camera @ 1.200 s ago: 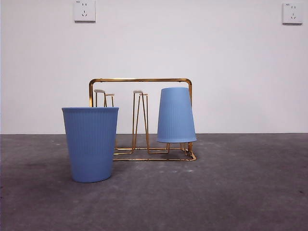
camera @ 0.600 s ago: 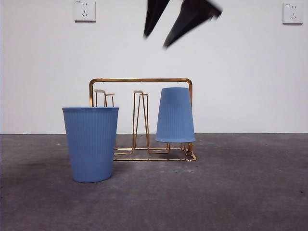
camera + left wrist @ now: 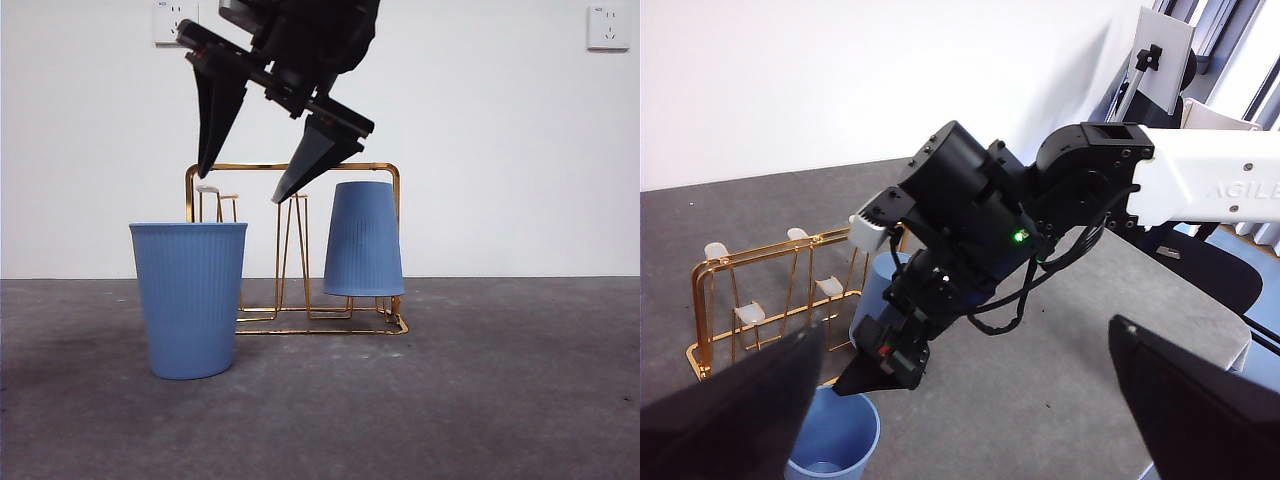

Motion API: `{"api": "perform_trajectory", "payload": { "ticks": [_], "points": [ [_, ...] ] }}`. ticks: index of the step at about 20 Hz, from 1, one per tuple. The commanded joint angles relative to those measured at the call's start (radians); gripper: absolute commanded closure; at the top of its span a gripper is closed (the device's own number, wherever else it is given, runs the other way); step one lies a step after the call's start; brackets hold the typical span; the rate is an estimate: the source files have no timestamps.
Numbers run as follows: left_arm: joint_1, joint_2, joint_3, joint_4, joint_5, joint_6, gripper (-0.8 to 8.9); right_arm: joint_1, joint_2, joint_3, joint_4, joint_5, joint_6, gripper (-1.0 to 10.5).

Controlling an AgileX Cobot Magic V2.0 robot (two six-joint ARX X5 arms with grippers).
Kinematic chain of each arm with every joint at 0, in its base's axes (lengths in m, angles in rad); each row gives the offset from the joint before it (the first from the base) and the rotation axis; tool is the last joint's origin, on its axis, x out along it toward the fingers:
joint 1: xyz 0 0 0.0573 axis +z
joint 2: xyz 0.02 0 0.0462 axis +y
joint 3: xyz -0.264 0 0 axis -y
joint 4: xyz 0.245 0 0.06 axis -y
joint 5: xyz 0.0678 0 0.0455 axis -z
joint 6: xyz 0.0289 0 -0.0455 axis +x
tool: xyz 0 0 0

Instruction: Pick up cup 1,put cup 1 in the cup rack,pick up cup 2,put cup 2 in the cup rack

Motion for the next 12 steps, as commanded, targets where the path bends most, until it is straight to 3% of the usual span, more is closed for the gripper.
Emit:
{"api": "perform_trajectory", "payload": {
  "ticks": [1,8,12],
  "points": [
    [0.001,-0.002,-0.002,-0.005,-0.003,0.013,3.43,0.009,0.043,-0.005,0.007,0.018,0.039,5.6],
    [0.001,-0.002,-0.002,-0.02,-0.003,0.011,3.43,0.028,0.128,-0.005,0.016,0.027,0.053,5.8],
    [0.001,-0.002,-0.002,-0.018,-0.003,0.003,3.43,0.033,0.158,-0.005,0.016,0.025,0.062,7.9]
  ]
}}
